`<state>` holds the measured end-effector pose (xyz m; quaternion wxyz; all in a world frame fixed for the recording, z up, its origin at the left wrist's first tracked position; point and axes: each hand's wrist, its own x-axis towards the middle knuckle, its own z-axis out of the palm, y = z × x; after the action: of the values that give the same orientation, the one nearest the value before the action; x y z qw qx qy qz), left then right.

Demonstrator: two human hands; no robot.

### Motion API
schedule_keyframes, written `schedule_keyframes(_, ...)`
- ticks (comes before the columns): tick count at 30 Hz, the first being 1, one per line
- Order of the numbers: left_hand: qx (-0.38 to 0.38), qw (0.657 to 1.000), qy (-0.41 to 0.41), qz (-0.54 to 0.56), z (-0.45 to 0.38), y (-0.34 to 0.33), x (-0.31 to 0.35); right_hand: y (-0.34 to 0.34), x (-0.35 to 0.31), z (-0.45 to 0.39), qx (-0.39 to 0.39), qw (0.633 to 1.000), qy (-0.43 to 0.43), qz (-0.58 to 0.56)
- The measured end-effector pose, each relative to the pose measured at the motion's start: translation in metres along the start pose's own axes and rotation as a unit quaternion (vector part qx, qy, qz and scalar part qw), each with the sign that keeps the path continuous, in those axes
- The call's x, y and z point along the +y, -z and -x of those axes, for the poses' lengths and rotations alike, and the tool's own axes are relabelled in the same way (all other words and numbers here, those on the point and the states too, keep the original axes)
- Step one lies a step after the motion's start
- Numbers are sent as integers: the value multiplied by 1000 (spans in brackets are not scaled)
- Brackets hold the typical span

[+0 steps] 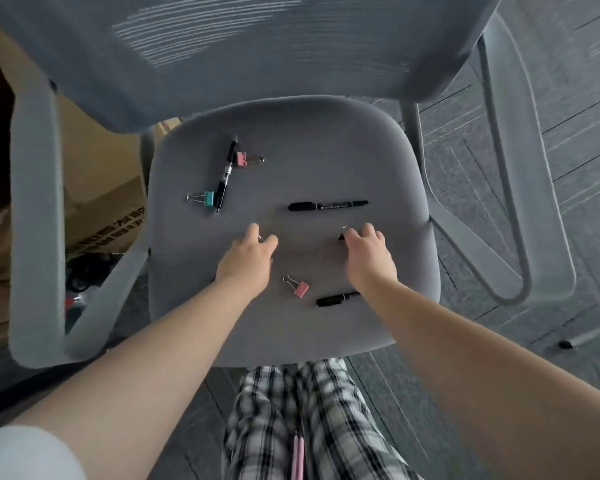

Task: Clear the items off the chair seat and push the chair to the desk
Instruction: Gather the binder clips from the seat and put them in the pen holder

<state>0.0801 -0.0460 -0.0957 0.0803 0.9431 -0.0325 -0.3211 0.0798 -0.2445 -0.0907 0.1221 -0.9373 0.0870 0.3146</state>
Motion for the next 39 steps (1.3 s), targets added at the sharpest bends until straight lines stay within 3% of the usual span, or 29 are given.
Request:
schedule_keyframes(5,18,998,18,64,1,2,-5,6,-5,1,72,992,-5,-107)
schedule_keyframes(8,72,987,39,138,4,13,-8,15,-13,3,111,979,-5,-170)
schedule_keyframes(13,130,966,135,177,1,43,-27,19,-23,-3,126,969,-21,-212)
schedule_keyframes(16,145,959,162,182,-6,49,-41,11,-28,-10,126,969,-32,-212)
schedule_keyframes(20,186,955,158,170,-17,47,-50,-5,-31,-13,102,986,-20,-131)
schedule_keyframes(27,130,972,141,139,-40,32,-61,-18,-28,-22,76,992,-11,-102)
schedule_keyframes(39,136,966,143,166,-39,29,-64,-4,-42,-22,21,990,51,-130)
